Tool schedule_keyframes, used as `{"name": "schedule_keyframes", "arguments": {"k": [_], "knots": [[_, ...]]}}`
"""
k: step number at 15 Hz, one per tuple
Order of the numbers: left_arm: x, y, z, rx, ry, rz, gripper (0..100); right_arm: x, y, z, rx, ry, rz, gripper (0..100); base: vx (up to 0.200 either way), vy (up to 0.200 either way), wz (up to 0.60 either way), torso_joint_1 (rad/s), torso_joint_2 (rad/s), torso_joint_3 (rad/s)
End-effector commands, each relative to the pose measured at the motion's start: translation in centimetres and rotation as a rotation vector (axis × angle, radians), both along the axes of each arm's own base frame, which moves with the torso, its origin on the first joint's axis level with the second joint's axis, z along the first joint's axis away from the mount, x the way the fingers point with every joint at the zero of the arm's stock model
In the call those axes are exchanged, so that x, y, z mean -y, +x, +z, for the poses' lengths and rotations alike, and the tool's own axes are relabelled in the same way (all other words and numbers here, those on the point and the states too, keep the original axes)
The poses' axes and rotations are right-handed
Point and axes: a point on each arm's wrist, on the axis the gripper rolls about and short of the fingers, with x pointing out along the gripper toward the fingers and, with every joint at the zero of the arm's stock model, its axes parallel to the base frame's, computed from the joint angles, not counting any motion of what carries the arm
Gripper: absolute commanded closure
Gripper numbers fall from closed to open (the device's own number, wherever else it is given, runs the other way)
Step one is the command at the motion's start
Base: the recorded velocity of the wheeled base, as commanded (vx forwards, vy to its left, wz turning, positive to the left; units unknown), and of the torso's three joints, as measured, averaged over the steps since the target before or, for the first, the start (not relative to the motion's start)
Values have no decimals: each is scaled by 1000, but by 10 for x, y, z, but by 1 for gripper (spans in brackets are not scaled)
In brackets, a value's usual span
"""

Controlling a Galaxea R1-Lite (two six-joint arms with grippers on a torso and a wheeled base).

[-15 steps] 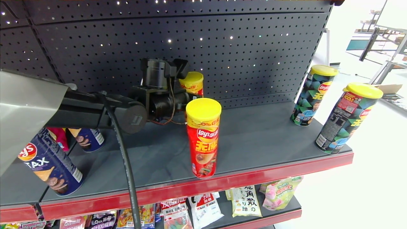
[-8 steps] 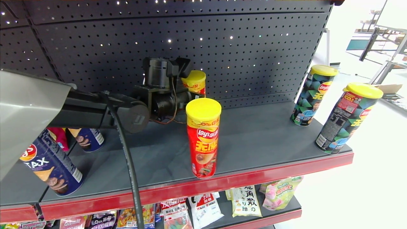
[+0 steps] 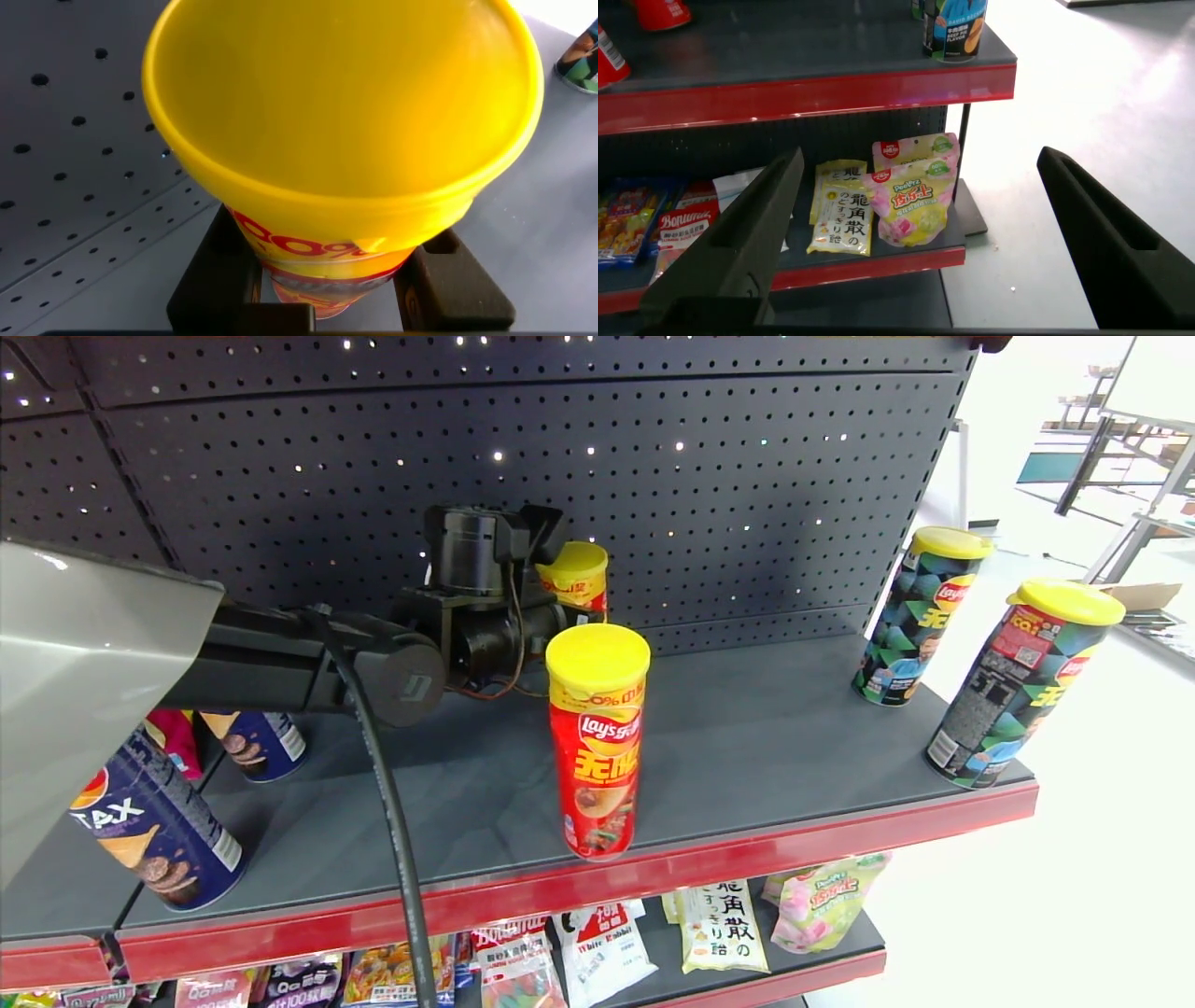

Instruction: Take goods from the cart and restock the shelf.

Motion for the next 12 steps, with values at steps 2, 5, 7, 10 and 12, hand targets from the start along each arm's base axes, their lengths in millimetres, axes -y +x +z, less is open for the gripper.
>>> {"name": "schedule_keyframes", "arguments": {"k": [2, 5, 7, 10, 12], "knots": [[1, -1, 0, 0, 0, -4, 100, 0, 0, 0, -2, 0, 0, 0, 0, 0, 0, 0, 0, 0], [1, -1, -3, -9, 4, -2, 100, 0, 0, 0, -2, 0, 0, 0, 0, 0, 0, 0, 0, 0], [1, -2, -6, -19, 7, -1, 0, 0, 0, 0, -2, 0, 0, 0, 0, 0, 0, 0, 0, 0], [1, -2, -7, -24, 8, -1, 0, 0, 0, 0, -2, 0, 0, 0, 0, 0, 0, 0, 0, 0], [0, -3, -7, -27, 10, -1, 0, 0, 0, 0, -2, 0, 0, 0, 0, 0, 0, 0, 0, 0]]}}
